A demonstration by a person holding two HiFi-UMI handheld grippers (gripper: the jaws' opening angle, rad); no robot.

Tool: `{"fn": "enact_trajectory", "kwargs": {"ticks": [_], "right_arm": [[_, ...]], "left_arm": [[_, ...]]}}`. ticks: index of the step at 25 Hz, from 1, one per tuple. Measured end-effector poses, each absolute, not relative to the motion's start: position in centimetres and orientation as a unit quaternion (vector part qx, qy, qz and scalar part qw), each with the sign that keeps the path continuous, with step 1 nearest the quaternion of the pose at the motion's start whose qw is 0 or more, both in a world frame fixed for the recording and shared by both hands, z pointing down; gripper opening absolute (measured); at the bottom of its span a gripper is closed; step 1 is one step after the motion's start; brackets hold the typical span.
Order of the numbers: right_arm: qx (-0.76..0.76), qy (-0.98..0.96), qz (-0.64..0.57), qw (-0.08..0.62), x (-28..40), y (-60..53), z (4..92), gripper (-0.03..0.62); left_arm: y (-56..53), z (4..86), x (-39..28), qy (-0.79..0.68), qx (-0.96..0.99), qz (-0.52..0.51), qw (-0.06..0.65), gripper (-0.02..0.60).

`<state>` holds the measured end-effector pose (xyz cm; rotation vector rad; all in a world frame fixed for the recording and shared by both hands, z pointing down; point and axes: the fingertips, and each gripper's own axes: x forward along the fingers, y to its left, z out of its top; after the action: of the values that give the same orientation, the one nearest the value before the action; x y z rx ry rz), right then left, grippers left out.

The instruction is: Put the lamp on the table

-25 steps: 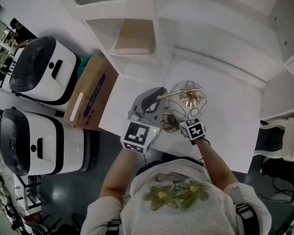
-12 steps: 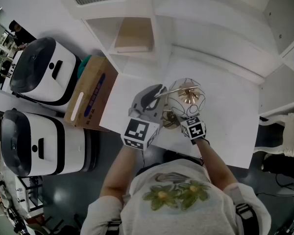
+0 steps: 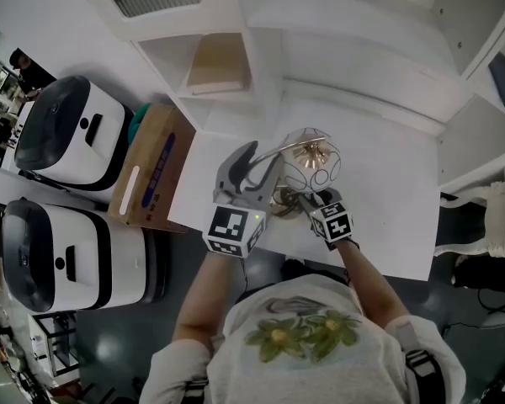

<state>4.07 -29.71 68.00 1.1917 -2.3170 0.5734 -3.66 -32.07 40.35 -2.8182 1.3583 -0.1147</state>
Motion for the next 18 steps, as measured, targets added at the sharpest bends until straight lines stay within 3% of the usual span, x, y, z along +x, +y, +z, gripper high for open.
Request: {"fn": "enact_trajectory", "kwargs": {"ticks": [11,18], "right_arm": [[0.436,-0.86,0.189,0.189,2.5,-27.6,64.1,0.178],[0.435,-0.866,0.177,0.17,1.2,-25.9,61.6,0.114]], "left_arm": [[-29.2,40.7,-5.6,0.449,-0.893,-0.031,-0.005,0.193],[-26.9,41.0,-6.3,0.446,-0.894,-0.033,-0.013,0.192]]}}
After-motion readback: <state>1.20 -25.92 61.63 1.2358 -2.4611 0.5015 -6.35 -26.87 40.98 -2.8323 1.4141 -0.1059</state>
